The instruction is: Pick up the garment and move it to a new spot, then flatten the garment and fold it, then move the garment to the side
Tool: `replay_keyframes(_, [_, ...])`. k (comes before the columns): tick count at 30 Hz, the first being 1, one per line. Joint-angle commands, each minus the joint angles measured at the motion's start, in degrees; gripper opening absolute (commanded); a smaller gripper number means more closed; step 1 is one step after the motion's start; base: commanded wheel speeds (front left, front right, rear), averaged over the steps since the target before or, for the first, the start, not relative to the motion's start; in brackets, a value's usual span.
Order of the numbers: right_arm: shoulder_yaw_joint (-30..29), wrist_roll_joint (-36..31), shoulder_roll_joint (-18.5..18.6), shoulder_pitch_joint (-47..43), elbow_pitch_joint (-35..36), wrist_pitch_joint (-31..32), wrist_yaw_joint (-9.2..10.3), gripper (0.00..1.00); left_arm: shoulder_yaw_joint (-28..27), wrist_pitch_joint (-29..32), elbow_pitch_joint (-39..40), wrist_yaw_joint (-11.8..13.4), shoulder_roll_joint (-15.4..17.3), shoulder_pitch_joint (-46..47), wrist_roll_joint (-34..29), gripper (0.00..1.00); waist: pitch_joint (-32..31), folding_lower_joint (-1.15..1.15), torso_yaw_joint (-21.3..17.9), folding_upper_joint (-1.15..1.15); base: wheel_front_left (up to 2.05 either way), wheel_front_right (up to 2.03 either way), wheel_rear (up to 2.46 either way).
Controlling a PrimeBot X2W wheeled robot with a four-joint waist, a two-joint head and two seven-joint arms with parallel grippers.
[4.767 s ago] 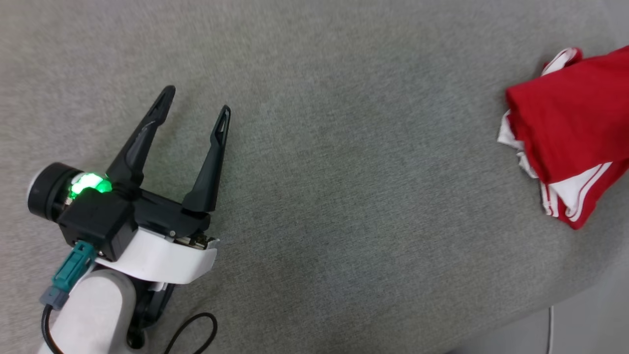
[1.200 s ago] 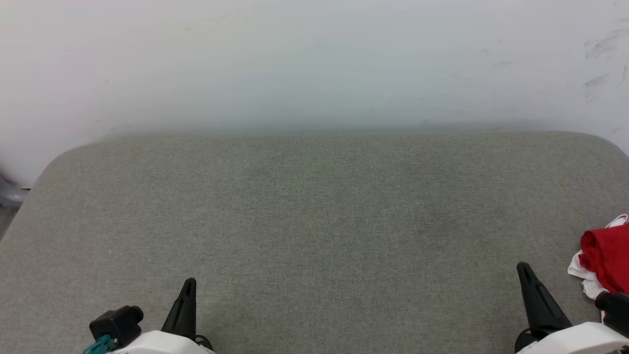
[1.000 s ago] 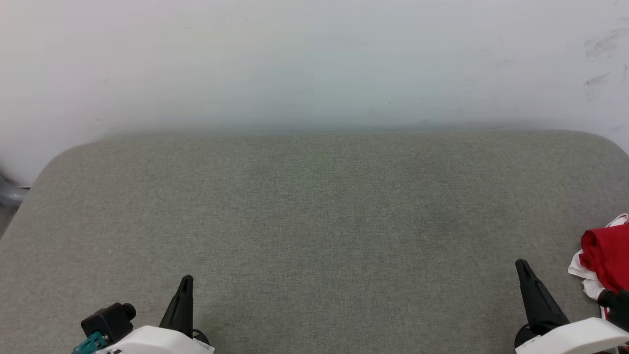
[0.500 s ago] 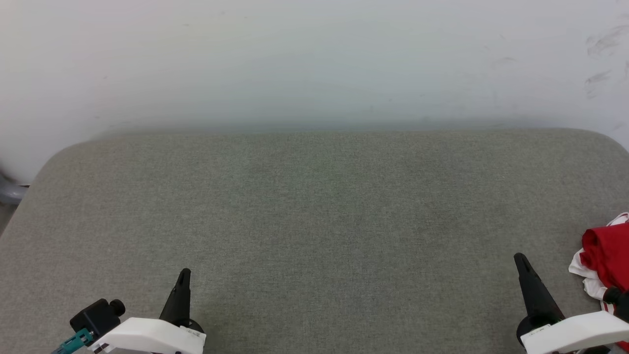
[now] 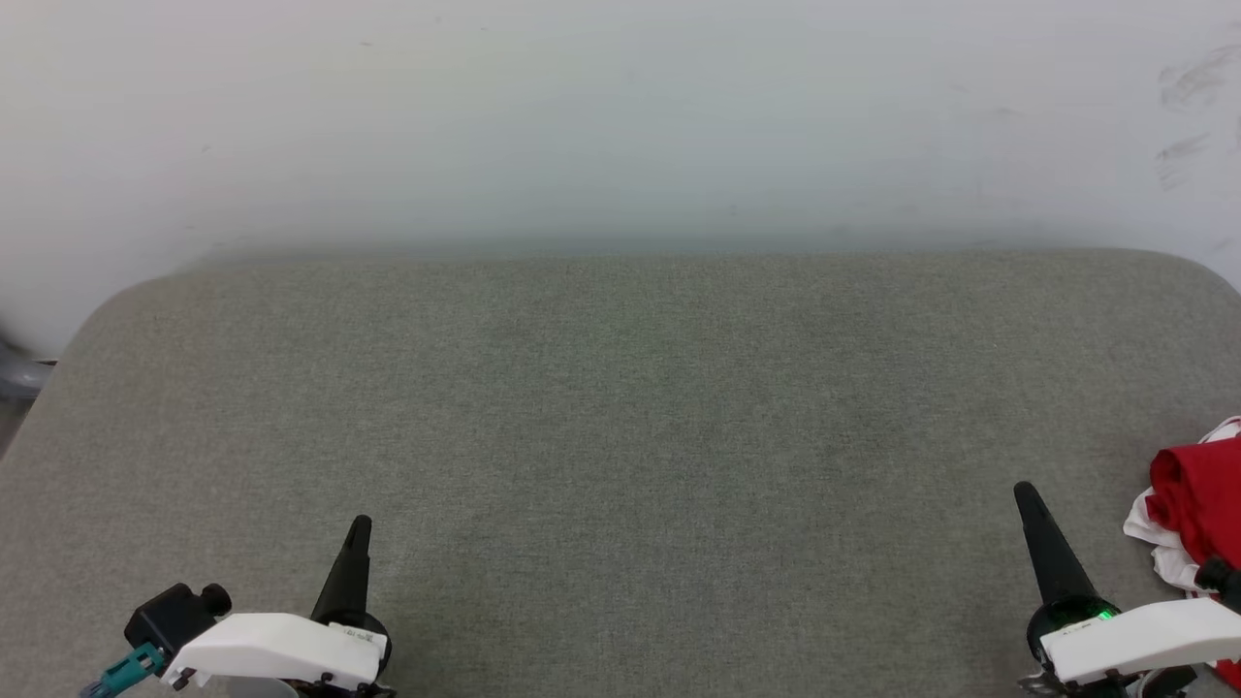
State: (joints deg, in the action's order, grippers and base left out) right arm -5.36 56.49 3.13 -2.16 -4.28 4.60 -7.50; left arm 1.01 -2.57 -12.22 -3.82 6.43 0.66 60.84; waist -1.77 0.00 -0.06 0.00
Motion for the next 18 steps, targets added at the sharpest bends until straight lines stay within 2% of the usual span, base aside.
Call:
replay_keyframes(1, [-0.1, 2.2, 0.4, 1.7, -0.1, 0.1, 0.0, 0.0, -0.7, 0.5, 0.4, -0.4, -0.2, 1.7, 1.8, 0.0, 0.1, 0.0, 0.0, 0.0, 0.0, 0.0, 0.0])
replay_keyframes(18, [-0.2, 12.6, 0.4, 4.0, -3.0, 0.5, 0.0, 0.0, -2.9, 3.2, -0.3, -1.5, -1.2, 3.0, 10.9, 0.0, 0.5, 0.0, 0.0, 0.0, 0.0, 0.0, 0.0])
